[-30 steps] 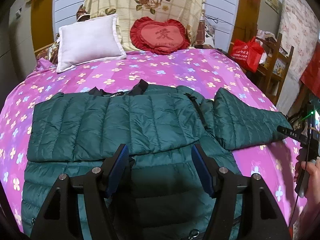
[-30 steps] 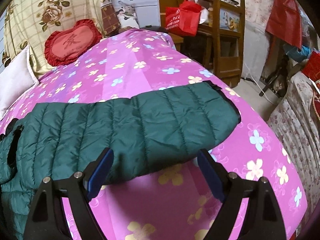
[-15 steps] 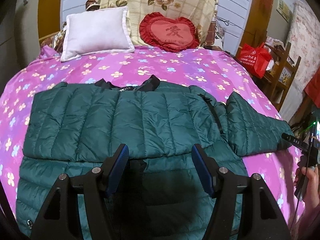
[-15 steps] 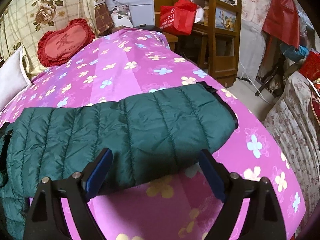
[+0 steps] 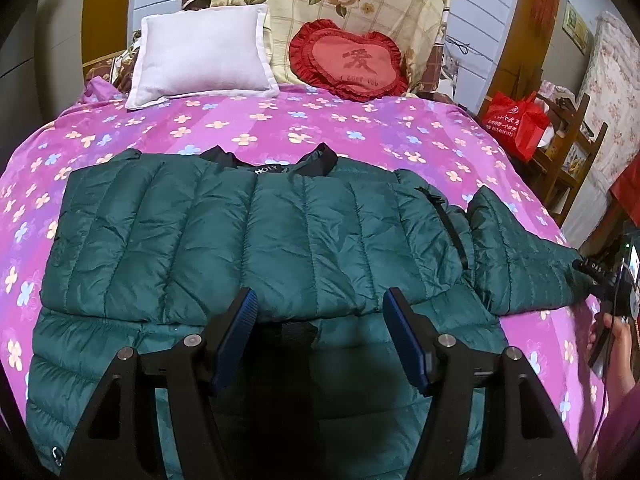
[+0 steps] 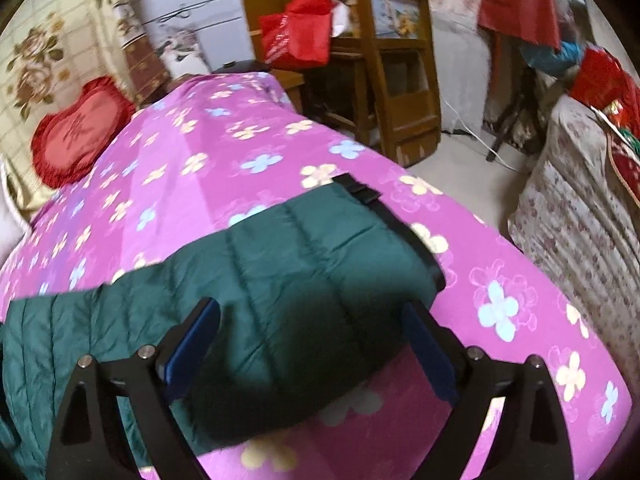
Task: Fold large clothes
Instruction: 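Grasp the folded side edge with the right gripper and lift it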
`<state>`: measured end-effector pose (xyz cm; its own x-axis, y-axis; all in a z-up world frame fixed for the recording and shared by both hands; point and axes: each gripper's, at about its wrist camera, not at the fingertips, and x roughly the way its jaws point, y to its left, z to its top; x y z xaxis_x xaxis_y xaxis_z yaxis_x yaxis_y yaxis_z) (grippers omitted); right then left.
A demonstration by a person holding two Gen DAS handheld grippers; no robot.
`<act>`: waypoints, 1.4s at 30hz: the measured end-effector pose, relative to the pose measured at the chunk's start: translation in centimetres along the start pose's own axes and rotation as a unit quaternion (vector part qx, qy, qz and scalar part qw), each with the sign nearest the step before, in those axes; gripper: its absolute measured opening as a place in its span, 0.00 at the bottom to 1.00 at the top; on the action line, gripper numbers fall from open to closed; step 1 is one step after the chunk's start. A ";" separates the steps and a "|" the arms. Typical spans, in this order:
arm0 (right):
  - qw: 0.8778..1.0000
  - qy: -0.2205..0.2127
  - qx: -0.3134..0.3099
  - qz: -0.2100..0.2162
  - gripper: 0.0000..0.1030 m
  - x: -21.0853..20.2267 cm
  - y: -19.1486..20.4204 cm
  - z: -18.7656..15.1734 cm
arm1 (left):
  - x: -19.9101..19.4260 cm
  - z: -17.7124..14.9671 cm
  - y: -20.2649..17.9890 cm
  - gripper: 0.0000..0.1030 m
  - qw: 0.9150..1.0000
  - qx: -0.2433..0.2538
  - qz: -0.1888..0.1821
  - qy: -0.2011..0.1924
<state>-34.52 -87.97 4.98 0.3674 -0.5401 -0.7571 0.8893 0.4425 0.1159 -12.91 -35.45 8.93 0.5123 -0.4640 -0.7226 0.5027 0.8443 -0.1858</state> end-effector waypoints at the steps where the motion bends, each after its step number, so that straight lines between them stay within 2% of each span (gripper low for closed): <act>1: 1.000 -0.006 0.008 -0.003 0.92 0.2 -0.3 0.3 | 0.0 -0.1 0.1 0.45 1.000 0.000 -0.001 0.000; 5: 1.000 -0.014 0.020 -0.015 0.97 1.1 -0.7 1.1 | 0.1 -0.2 0.3 0.45 1.000 -0.003 -0.003 0.002; 12: 0.999 0.018 -0.018 -0.038 0.97 3.7 0.0 1.3 | 0.1 -0.2 0.5 0.45 1.000 -0.002 -0.003 0.007; 13: 0.999 0.024 -0.021 -0.036 0.97 3.9 0.0 1.2 | 0.0 -0.2 0.6 0.45 1.000 -0.002 -0.003 0.006; 15: 0.999 0.022 -0.021 -0.027 0.89 3.7 -0.1 1.0 | -0.1 -0.3 0.7 0.45 1.000 -0.003 -0.003 0.005; 16: 0.999 0.017 -0.028 -0.024 0.73 3.3 -0.1 1.0 | -0.2 -0.3 0.8 0.45 1.000 -0.003 -0.002 0.005; 18: 0.999 0.013 -0.039 -0.003 0.34 2.4 -0.1 1.0 | -0.4 -0.4 1.0 0.45 1.000 -0.005 0.001 0.005; 19: 0.999 0.016 -0.040 0.007 0.12 2.0 -0.2 0.9 | -0.4 -0.4 1.1 0.45 1.000 -0.005 0.001 0.005; 25: 0.996 -0.002 -0.037 0.086 0.10 -2.6 0.0 0.7 | -1.4 -0.7 1.5 0.45 1.000 -0.012 0.001 0.007; 28: 0.991 -0.013 -0.040 0.127 0.10 -5.1 1.1 0.7 | -1.9 -0.9 1.7 0.45 1.000 -0.003 0.019 0.011; 35: 0.977 -0.021 -0.096 0.191 0.10 -10.6 8.1 0.2 | -3.3 -1.2 3.4 0.45 0.998 0.010 0.053 0.019; 42: 0.954 -0.010 -0.182 0.237 0.10 -14.4 18.1 -2.4 | -4.5 -1.2 6.3 0.45 0.997 0.001 0.070 0.012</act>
<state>-24.43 -70.44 16.43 0.7137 -0.2292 -0.6619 0.4696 0.8577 0.2094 -12.84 -27.75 10.19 0.5605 -0.3345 -0.7576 0.4291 0.8997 -0.0799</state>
